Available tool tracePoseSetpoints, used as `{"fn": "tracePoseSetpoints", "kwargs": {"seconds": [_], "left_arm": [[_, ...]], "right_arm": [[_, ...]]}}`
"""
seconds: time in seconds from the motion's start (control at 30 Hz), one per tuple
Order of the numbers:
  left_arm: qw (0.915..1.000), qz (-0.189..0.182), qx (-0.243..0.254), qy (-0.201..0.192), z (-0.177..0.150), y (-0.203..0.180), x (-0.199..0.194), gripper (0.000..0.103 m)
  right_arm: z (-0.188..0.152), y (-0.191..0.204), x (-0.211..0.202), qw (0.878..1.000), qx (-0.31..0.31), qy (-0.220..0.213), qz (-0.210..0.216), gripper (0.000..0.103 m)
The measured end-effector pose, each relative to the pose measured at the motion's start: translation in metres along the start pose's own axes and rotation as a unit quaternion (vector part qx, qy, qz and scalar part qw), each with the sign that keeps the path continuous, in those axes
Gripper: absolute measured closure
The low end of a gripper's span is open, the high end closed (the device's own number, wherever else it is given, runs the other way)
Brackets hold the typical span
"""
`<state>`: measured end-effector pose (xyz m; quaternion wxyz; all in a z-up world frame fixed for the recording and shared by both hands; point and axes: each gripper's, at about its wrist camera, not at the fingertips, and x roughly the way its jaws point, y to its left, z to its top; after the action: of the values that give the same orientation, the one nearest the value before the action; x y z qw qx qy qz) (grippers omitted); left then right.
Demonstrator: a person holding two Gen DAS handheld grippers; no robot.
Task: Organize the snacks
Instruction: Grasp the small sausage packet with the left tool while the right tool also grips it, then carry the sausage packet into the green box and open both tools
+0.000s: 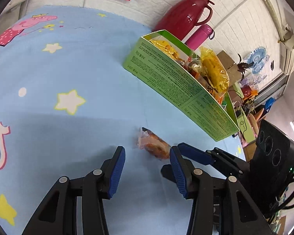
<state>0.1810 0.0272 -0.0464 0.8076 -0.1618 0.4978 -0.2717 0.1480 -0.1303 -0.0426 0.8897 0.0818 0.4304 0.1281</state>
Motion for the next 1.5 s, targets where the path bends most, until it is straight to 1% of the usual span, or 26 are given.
{"fn": "tracePoseSetpoints", "kwargs": {"seconds": [0.07, 0.13, 0.2, 0.23, 0.27, 0.3, 0.33, 0.47, 0.63, 0.87, 1.0, 1.1, 1.23, 1.47, 1.5], "left_arm": [[1.0000, -0.007, -0.001, 0.001, 0.005, -0.005, 0.006, 0.055], [1.0000, 0.001, 0.004, 0.001, 0.009, -0.011, 0.012, 0.055], [0.9998, 0.013, 0.014, 0.004, 0.011, -0.014, 0.019, 0.055], [0.9997, 0.017, 0.017, 0.008, 0.011, -0.014, 0.022, 0.058], [0.9994, 0.024, 0.024, 0.001, 0.011, -0.016, 0.022, 0.060], [0.9990, 0.032, 0.029, 0.001, 0.010, -0.016, 0.022, 0.069], [0.9988, 0.036, 0.031, -0.002, 0.009, -0.017, 0.021, 0.069], [0.9995, 0.028, 0.017, -0.003, 0.006, -0.017, 0.018, 0.072], [0.9991, 0.023, 0.030, -0.020, 0.009, -0.034, 0.005, 0.073], [0.9957, 0.004, 0.064, -0.066, 0.042, -0.073, -0.021, 0.073], [0.9932, 0.003, 0.082, -0.083, 0.069, -0.089, -0.023, 0.073], [0.9920, 0.005, 0.090, -0.088, 0.090, -0.094, -0.017, 0.073], [0.9914, 0.013, 0.093, -0.091, 0.110, -0.091, -0.004, 0.073], [0.9933, 0.030, 0.076, -0.081, 0.132, -0.066, 0.027, 0.073], [0.9940, 0.028, 0.074, -0.075, 0.135, -0.063, 0.031, 0.073]], "right_arm": [[0.002, 0.000, 0.004, 1.000, -0.005, 0.005, -0.010, 0.051], [0.004, -0.001, 0.006, 1.000, -0.003, 0.005, -0.014, 0.056], [0.004, -0.002, 0.008, 1.000, -0.002, 0.004, -0.018, 0.065], [0.004, -0.003, 0.008, 1.000, -0.001, 0.002, -0.018, 0.067], [0.003, -0.003, 0.008, 1.000, 0.000, 0.001, -0.017, 0.069], [0.002, -0.003, 0.007, 1.000, -0.001, 0.000, -0.017, 0.070], [0.001, -0.003, 0.006, 1.000, 0.000, -0.002, -0.019, 0.070], [-0.005, -0.004, 0.000, 1.000, 0.017, -0.005, -0.009, 0.071], [-0.003, -0.003, -0.021, 0.999, 0.025, -0.031, -0.002, 0.072], [0.026, -0.012, -0.061, 0.995, 0.033, -0.095, -0.005, 0.072], [0.047, -0.021, -0.071, 0.992, 0.040, -0.122, -0.014, 0.072], [0.064, -0.029, -0.069, 0.989, 0.048, -0.135, -0.021, 0.072], [0.081, -0.040, -0.057, 0.989, 0.058, -0.136, -0.026, 0.072], [0.101, -0.046, -0.022, 0.991, 0.054, -0.114, -0.042, 0.072], [0.103, -0.047, -0.018, 0.991, 0.051, -0.113, -0.042, 0.076]]}}
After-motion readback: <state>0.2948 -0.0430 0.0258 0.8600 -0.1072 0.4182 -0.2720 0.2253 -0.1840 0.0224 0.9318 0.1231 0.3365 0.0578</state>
